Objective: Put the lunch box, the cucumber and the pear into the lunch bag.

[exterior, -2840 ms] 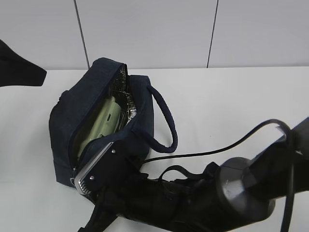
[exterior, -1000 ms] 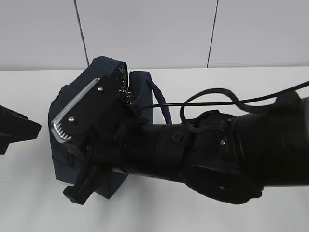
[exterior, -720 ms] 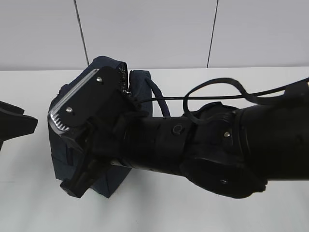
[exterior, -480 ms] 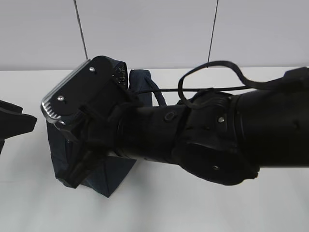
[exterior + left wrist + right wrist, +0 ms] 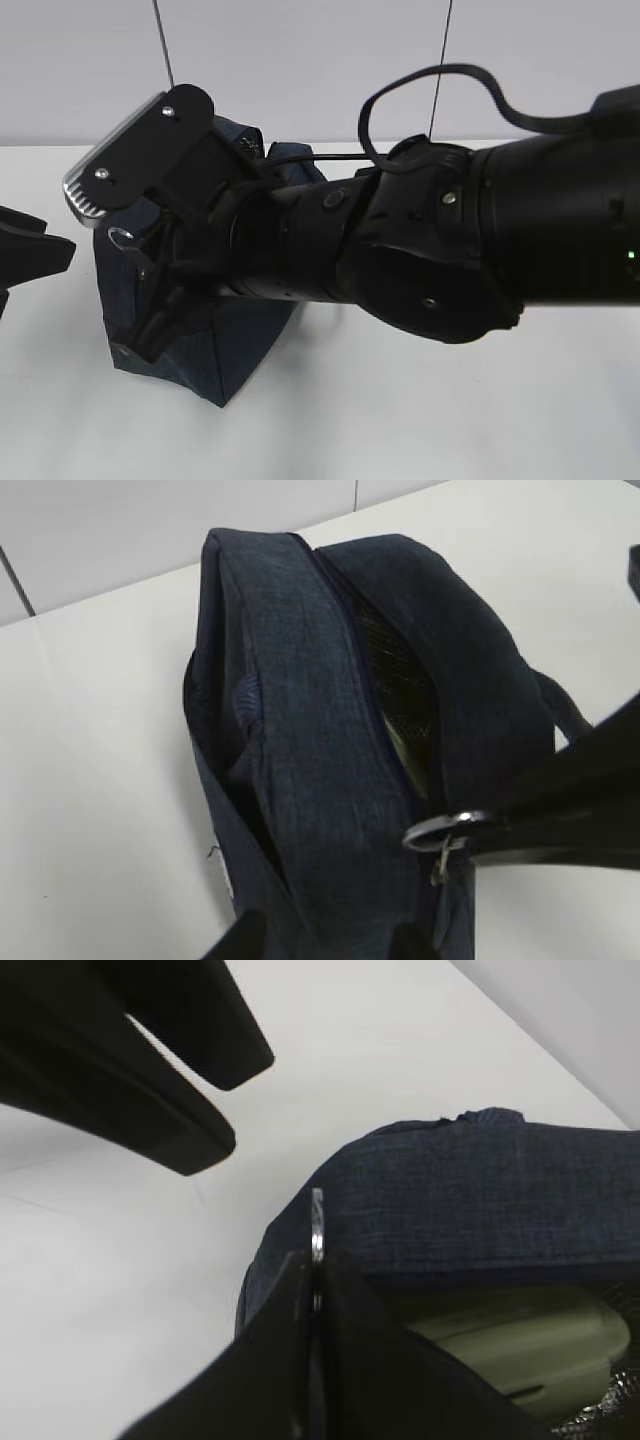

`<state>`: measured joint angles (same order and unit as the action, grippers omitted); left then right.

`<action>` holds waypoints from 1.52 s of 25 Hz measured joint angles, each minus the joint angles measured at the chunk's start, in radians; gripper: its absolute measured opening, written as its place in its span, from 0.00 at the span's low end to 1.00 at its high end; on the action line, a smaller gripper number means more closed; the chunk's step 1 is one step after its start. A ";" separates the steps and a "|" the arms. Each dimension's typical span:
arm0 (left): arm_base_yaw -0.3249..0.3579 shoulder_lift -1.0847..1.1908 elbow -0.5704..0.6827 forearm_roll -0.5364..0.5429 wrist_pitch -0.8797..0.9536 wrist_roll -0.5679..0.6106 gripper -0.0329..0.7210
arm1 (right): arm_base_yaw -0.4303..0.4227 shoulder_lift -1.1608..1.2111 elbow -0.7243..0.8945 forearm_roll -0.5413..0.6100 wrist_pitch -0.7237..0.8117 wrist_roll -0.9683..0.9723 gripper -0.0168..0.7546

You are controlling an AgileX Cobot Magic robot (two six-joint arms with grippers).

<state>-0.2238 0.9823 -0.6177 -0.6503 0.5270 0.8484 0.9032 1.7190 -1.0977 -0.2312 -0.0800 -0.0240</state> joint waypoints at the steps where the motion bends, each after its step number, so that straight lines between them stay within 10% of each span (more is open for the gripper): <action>1: 0.000 0.000 0.000 0.000 0.000 0.002 0.36 | -0.002 -0.001 -0.006 0.000 0.008 -0.002 0.02; 30: 0.000 0.096 0.002 -0.030 -0.081 0.030 0.36 | -0.063 -0.001 -0.108 -0.156 0.205 -0.014 0.02; 38: 0.000 0.192 0.013 -0.474 -0.113 0.498 0.36 | -0.063 -0.001 -0.108 -0.156 0.208 -0.014 0.02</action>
<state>-0.2238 1.1741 -0.6048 -1.1246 0.4140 1.3469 0.8402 1.7176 -1.2056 -0.3874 0.1278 -0.0384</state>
